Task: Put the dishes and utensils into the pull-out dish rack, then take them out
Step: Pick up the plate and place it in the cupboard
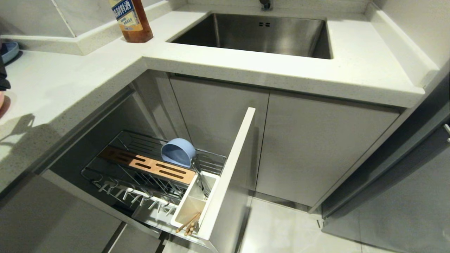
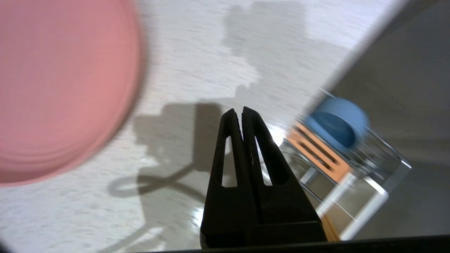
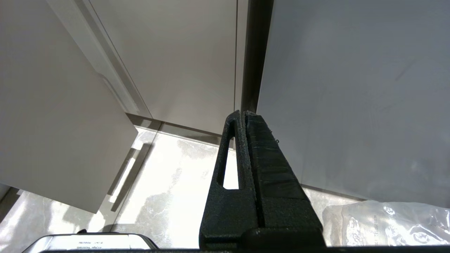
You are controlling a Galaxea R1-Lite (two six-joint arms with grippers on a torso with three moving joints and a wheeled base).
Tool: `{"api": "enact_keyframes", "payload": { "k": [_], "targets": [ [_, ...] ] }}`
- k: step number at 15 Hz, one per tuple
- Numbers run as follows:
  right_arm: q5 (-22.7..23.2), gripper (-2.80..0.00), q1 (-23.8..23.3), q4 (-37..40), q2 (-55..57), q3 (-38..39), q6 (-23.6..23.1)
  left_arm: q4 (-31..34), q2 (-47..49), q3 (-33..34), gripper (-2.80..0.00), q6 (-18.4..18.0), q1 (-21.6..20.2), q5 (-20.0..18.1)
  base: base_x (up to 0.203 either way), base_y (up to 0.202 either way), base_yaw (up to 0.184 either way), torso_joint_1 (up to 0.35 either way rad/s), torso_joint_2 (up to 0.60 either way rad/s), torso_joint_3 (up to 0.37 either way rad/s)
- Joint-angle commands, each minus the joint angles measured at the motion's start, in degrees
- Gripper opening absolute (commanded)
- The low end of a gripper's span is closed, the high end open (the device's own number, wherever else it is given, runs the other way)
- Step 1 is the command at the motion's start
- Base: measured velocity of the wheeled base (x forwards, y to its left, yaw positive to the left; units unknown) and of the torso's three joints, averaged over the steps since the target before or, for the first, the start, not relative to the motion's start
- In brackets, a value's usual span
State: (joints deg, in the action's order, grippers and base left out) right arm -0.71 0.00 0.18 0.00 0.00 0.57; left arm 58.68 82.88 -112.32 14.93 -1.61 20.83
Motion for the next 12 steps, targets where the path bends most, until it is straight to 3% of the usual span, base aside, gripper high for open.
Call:
{"api": "enact_keyframes", "payload": {
  "k": [1,5,11,12],
  "targets": [
    [0.0,-2.80,0.0,0.0,0.0,0.1,0.0,-0.5,2.7,0.0,-2.80,0.1,-2.5,1.8,0.000,0.000,0.000,0.000,0.00,0.000],
    [0.0,-2.80,0.0,0.0,0.0,0.1,0.0,-7.4,5.4,0.0,-2.80,-0.2,-5.7,5.7,0.000,0.000,0.000,0.000,0.00,0.000],
    [0.0,-2.80,0.0,0.0,0.0,0.1,0.0,-12.1,7.8,0.0,-2.80,-2.0,-8.9,6.1,0.000,0.000,0.000,0.000,0.00,0.000],
    [0.0,-2.80,0.1,0.0,0.0,0.1,0.0,-12.4,8.1,0.0,0.00,-2.2,-9.4,6.6,0.000,0.000,0.000,0.000,0.00,0.000]
  ]
}}
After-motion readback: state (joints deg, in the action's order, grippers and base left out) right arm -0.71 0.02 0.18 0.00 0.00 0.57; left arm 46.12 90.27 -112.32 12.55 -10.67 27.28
